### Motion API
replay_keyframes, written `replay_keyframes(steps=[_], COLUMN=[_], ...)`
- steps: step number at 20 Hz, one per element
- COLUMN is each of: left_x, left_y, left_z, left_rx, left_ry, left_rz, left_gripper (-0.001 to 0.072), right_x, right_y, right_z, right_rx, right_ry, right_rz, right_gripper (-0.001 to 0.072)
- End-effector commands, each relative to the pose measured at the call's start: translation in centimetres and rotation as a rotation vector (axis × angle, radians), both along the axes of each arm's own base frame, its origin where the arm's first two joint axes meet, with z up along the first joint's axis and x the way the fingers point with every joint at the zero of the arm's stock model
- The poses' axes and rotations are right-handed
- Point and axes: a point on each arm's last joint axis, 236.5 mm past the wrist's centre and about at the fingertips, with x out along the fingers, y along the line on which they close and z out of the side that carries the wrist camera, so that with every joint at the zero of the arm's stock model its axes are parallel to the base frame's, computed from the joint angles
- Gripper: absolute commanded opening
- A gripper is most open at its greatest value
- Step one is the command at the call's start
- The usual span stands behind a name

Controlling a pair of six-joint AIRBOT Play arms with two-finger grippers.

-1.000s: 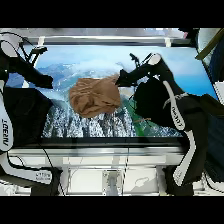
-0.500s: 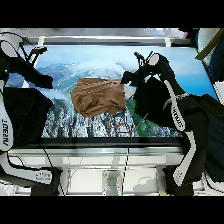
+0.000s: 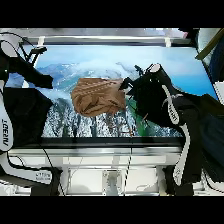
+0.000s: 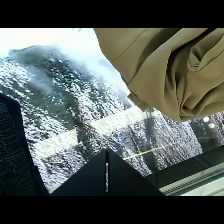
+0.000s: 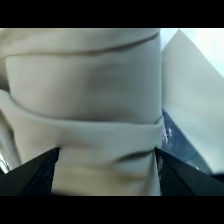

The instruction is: Fold the clothes and pants, and hang the long-sleeved shirts on hangers.

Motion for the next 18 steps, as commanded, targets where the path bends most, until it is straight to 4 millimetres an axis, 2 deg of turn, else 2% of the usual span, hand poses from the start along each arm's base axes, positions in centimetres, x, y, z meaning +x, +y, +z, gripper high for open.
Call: replay_keyframes(steps=[1, 3, 5, 7, 10, 11, 13, 14, 16, 18], left_x=[0.0, 0.0, 0.0, 0.0, 0.0, 0.0, 0.0, 0.0, 0.0, 0.0], left_y=[0.0, 0.0, 0.0, 0.0, 0.0, 0.0, 0.0, 0.0, 0.0, 0.0], left_z=[0.0, 0.0, 0.0, 0.0, 0.0, 0.0, 0.0, 0.0, 0.0, 0.0], left_rx=[-0.003, -0.003, -0.003, -0.002, -0.002, -0.002, -0.002, -0.002, -0.002, -0.002], left_ry=[0.004, 0.004, 0.004, 0.004, 0.004, 0.004, 0.004, 0.004, 0.004, 0.004], left_rz=[0.017, 0.017, 0.017, 0.017, 0.017, 0.017, 0.017, 0.017, 0.017, 0.016], left_gripper=[0.0012, 0.0012, 0.0012, 0.0012, 0.0012, 0.0012, 0.0012, 0.0012, 0.0012, 0.0012], right_x=[-0.1, 0.0, -0.6, -1.7, -3.6, -4.1, -4.6, -4.3, -3.5, -2.1], right_y=[0.4, 1.2, 3.2, 5.4, 8.2, 8.8, 9.9, 10.0, 9.7, 8.0], right_z=[-2.1, -2.1, -1.6, -1.4, -2.3, -2.3, -1.8, -1.7, -1.1, 0.9], right_rx=[0.029, 0.039, 0.084, 0.104, 0.103, 0.103, 0.119, 0.122, 0.122, 0.125], right_ry=[0.029, 0.018, 0.004, -0.024, -0.005, -0.004, -0.014, -0.029, -0.055, -0.094], right_rz=[0.001, 0.003, 0.038, 0.100, 0.158, 0.174, 0.194, 0.194, 0.175, 0.144], right_gripper=[0.0714, 0.0714, 0.0713, 0.0706, 0.0673, 0.0631, 0.0128, 0.0030, 0.0028, 0.0027])
